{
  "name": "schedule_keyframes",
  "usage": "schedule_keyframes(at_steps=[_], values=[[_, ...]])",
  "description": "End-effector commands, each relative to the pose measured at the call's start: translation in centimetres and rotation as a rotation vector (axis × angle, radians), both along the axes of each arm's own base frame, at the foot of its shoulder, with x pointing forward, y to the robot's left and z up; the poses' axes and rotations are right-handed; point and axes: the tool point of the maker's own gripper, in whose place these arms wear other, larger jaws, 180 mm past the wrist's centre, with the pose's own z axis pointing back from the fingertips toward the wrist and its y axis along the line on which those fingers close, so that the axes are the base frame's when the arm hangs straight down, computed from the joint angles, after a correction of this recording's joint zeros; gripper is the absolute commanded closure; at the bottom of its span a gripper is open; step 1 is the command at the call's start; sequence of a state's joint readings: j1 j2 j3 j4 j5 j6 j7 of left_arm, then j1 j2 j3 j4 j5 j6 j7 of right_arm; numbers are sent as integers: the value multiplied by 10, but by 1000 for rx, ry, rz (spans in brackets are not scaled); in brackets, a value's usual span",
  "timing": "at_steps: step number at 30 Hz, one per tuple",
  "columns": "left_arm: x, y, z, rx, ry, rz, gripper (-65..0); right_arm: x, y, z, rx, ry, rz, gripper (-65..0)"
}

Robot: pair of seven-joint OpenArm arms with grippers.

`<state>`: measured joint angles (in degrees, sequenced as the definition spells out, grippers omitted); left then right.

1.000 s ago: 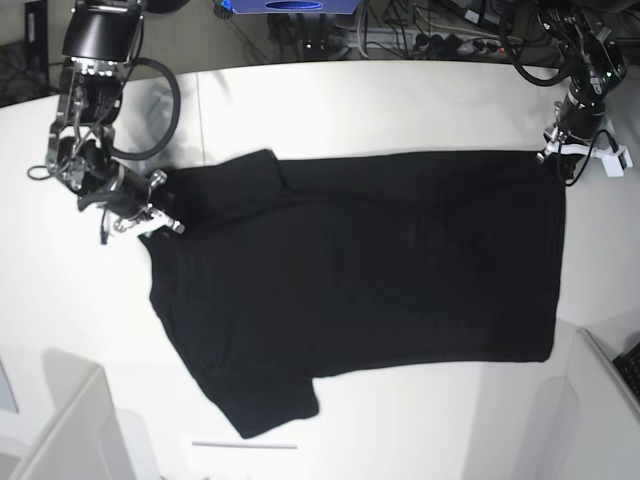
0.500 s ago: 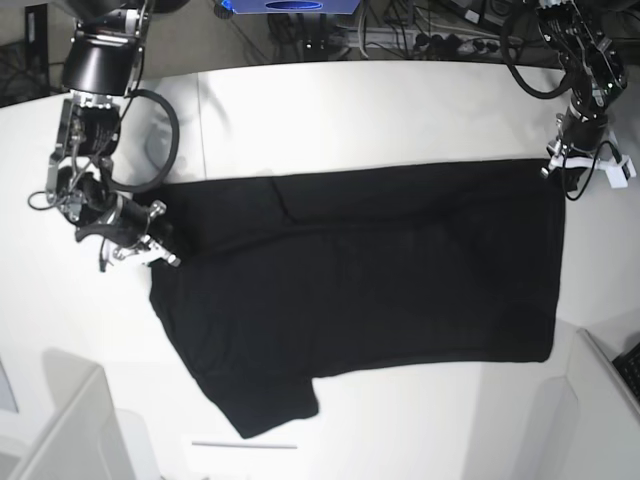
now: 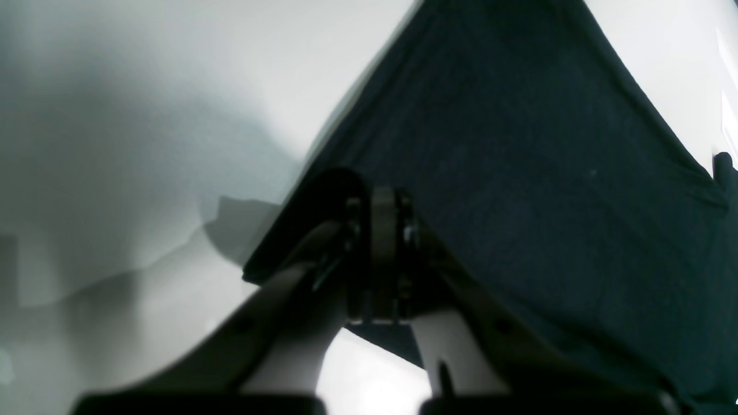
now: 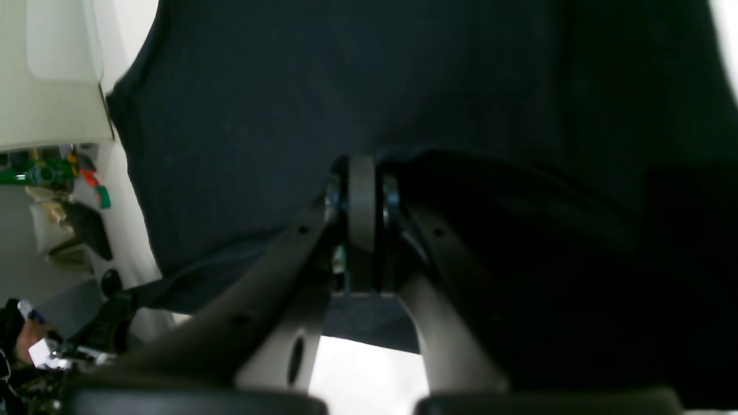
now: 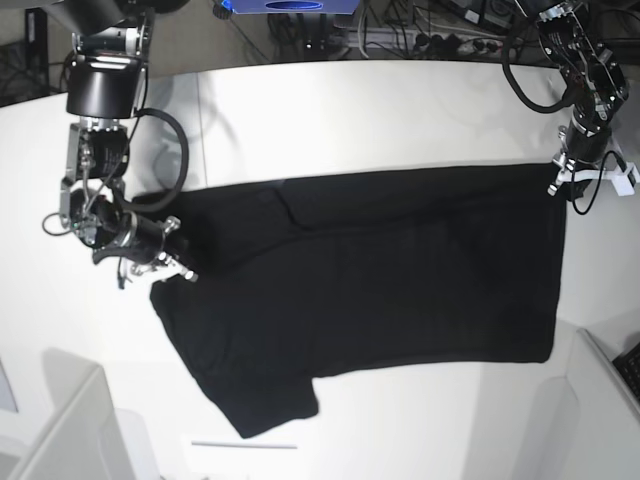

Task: Fold the T-shirt properly
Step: 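Lift the shoulder corners and pull them apart to straighten the shirt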

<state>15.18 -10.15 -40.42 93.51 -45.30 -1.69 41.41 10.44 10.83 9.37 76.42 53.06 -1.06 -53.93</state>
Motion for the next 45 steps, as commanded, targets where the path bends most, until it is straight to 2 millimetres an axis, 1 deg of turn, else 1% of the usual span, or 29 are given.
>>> schedule_keyframes(at_steps=[1,3,4,8,10,12,18,19,20,21,22,23,25,26,28,30,32,34,36,37,39,41,45], values=[[9,6,15,29,-49,-3,0,14,-6,15,-2,-58,-17,0],[17,-1,16,22,-56,-21,0,18,-8,15,-6,-70,-32,0],[17,-2,15,21,-52,-26,0,18,-10,14,-7,-68,-37,0],[21,1,15,27,-46,-33,0,17,-11,8,-6,-52,-43,0],[21,1,14,25,-46,-32,0,17,-11,9,-6,-53,-44,0],[27,1,18,25,-61,-32,0,17,-11,9,-6,-53,-44,0],[28,5,20,26,-69,-22,0,16,-11,9,-5,-52,-38,0],[29,5,21,27,-71,-20,0,16,-12,10,-4,-53,-44,-33],[29,5,21,27,-72,-20,0,16,-13,10,-3,-55,-47,-95],[29,5,22,28,-73,-21,-13,16,-13,10,-2,-58,-50,-152],[29,6,22,29,-73,-21,-82,17,-14,10,-2,-59,-53,-203],[30,8,24,37,-74,-22,-158,17,-14,10,-2,-59,-53,-225],[31,9,26,41,-78,-24,-286,17,-17,11,-1,-61,-63,-227],[31,10,28,42,-83,-24,-342,16,-22,11,2,-62,-79,-227],[33,9,33,50,-95,-29,-425,14,-28,13,9,-71,-107,-227],[32,12,48,75,-128,-24,-497,12,-35,25,-1,-114,-127,-227],[25,18,66,115,-160,-8,-528,6,-41,40,-29,-179,-145,-227],[12,19,69,135,-153,-3,-530,-3,-46,49,-54,-221,-178,-227],[0,15,68,141,-140,0,-525,-18,-59,52,-74,-214,-261,-228],[-5,14,65,136,-128,2,-525,-25,-63,50,-82,-203,-293,-233],[-21,18,55,133,-88,22,-525,-43,-69,47,-102,-190,-345,-234],[-33,20,40,108,-63,39,-525,-59,-72,46,-124,-188,-375,-236],[-49,25,13,74,-31,21,-525,-86,-70,34,-127,-164,-427,-237]])
